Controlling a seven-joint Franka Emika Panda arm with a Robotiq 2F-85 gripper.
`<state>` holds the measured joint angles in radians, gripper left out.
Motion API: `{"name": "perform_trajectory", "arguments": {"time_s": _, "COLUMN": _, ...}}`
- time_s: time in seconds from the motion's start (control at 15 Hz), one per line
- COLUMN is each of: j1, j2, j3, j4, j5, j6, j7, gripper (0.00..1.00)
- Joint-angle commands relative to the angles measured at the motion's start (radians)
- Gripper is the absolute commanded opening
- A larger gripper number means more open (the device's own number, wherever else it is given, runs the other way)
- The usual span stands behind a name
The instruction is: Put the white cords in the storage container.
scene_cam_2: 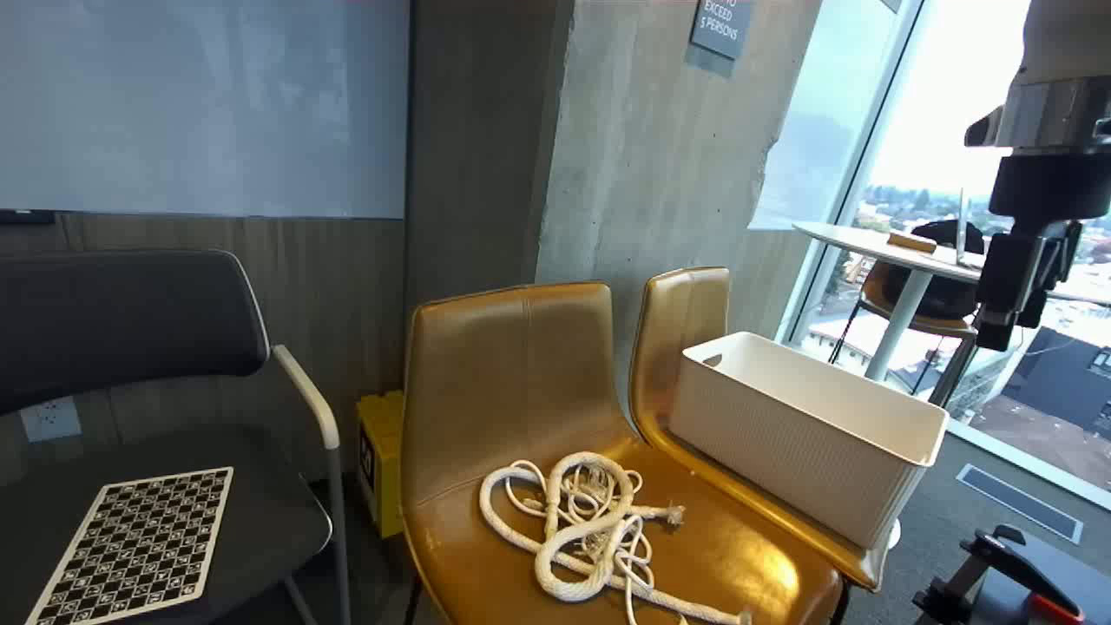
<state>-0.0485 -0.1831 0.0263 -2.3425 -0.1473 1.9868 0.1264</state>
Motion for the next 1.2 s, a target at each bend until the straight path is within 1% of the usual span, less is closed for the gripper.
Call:
{"name": "perform_trajectory", "arguments": {"time_s": 0.0, "j1": 0.009, "j2": 0.000, "j3": -0.008, "j4": 0.001, "j5": -0.001, "j6": -0.002, "j7": 0.001, "gripper": 1.00}}
{"name": "perform_trajectory", "arguments": {"time_s": 0.6, "j1": 0.009, "j2": 0.000, "j3": -0.008, "j4": 0.001, "j5": -0.001, "j6": -0.002, "j7": 0.001, "gripper": 1.00}}
{"name": "perform_trajectory", "arguments": {"time_s": 0.67, "j1": 0.016, "j2": -0.005, "j3": -0.003, "j4": -0.014, "j5": 0.012, "j6": 0.007, "j7": 0.009, "gripper": 1.00}}
{"name": "perform_trajectory", "arguments": {"time_s": 0.8, "j1": 0.041, "j2": -0.013, "j3": 0.012, "j4": -0.056, "j5": 0.037, "j6": 0.050, "j7": 0.004, "gripper": 1.00}}
{"name": "perform_trajectory", "arguments": {"time_s": 0.93, "j1": 0.067, "j2": -0.017, "j3": 0.022, "j4": -0.099, "j5": 0.060, "j6": 0.120, "j7": -0.013, "gripper": 1.00}}
{"name": "perform_trajectory", "arguments": {"time_s": 1.13, "j1": 0.110, "j2": 0.000, "j3": 0.047, "j4": -0.149, "j5": 0.096, "j6": 0.264, "j7": -0.036, "gripper": 1.00}}
